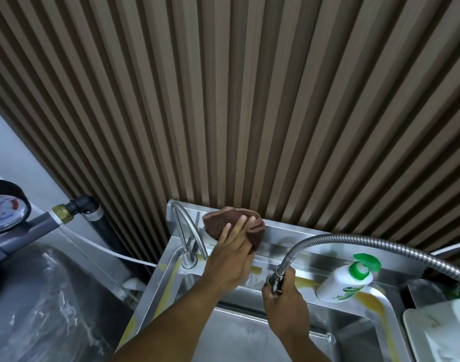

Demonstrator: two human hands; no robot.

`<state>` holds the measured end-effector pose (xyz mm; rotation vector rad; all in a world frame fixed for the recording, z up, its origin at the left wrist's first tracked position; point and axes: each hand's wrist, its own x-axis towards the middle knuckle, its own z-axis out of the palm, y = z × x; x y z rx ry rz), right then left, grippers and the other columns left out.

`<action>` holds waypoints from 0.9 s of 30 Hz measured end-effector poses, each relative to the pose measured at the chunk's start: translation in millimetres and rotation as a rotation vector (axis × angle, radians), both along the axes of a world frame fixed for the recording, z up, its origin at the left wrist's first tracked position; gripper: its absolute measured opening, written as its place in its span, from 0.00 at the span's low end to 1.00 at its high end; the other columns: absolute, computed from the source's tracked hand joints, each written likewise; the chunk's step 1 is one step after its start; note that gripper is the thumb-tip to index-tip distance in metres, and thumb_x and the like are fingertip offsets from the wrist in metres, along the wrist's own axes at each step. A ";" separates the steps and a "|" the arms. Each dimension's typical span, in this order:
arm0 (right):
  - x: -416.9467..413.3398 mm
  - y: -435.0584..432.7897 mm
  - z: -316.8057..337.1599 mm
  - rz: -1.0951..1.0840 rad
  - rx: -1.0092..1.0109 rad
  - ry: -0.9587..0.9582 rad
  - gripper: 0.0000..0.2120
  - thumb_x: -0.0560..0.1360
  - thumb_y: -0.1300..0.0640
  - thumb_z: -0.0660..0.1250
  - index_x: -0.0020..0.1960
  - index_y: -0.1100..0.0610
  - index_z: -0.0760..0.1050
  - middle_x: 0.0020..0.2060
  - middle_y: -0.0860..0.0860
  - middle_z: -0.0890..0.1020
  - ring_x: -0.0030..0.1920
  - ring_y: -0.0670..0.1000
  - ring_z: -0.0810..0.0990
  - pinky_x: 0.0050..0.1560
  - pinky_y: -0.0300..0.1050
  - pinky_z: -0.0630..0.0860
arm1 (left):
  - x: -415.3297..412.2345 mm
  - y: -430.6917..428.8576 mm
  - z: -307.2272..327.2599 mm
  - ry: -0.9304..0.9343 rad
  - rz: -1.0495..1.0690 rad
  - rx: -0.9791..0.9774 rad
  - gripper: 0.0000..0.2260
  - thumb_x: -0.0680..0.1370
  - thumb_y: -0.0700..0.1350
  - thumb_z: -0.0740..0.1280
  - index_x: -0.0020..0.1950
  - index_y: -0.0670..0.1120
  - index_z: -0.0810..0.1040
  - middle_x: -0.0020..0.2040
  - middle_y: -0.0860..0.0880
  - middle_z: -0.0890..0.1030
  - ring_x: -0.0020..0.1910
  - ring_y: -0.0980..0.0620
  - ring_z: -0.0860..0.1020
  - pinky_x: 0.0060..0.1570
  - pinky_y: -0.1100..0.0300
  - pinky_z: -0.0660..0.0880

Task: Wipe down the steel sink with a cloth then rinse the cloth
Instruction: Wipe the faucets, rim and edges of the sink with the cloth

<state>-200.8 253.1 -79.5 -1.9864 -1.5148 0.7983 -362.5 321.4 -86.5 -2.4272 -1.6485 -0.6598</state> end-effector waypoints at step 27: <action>-3.8 -0.6 -2.2 -0.034 -0.010 -0.021 0.16 0.78 0.52 0.65 0.51 0.41 0.57 0.37 0.47 0.80 0.40 0.58 0.80 0.41 0.47 0.70 | -34.5 -4.6 2.5 0.421 -0.380 -0.242 0.23 0.80 0.50 0.59 0.76 0.49 0.70 0.78 0.51 0.67 0.79 0.52 0.60 0.79 0.48 0.50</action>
